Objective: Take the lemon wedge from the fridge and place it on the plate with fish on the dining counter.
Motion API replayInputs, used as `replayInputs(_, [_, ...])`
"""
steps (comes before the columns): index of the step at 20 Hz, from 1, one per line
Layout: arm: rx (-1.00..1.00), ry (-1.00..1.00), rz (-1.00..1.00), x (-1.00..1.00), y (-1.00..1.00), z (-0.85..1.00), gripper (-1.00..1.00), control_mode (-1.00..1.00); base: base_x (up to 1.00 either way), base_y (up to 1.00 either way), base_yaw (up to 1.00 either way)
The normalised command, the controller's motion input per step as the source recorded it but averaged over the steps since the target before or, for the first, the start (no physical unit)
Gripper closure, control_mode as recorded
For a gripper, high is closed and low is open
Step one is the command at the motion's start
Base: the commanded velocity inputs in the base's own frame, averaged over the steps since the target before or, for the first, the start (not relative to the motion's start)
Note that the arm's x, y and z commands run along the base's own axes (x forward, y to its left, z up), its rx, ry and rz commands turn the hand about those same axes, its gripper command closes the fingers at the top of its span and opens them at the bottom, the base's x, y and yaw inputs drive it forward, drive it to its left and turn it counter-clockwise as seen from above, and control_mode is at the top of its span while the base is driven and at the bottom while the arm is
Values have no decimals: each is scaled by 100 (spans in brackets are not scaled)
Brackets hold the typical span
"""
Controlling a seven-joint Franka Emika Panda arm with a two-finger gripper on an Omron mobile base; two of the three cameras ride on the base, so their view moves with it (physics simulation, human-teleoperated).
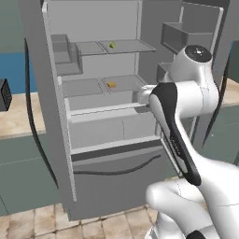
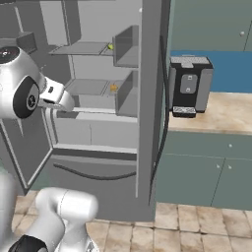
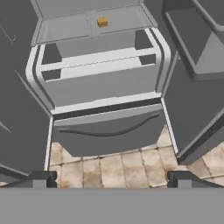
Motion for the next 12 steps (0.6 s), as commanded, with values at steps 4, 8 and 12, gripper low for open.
replayInputs(4, [0, 0, 0, 0, 0, 0, -100, 100, 88, 2, -2])
replayInputs(8, [0, 0, 0, 0, 0, 0, -100, 100, 98, 5, -4])
replayInputs(12, [0, 0, 0, 0, 0, 0, -100, 100, 100, 9, -5])
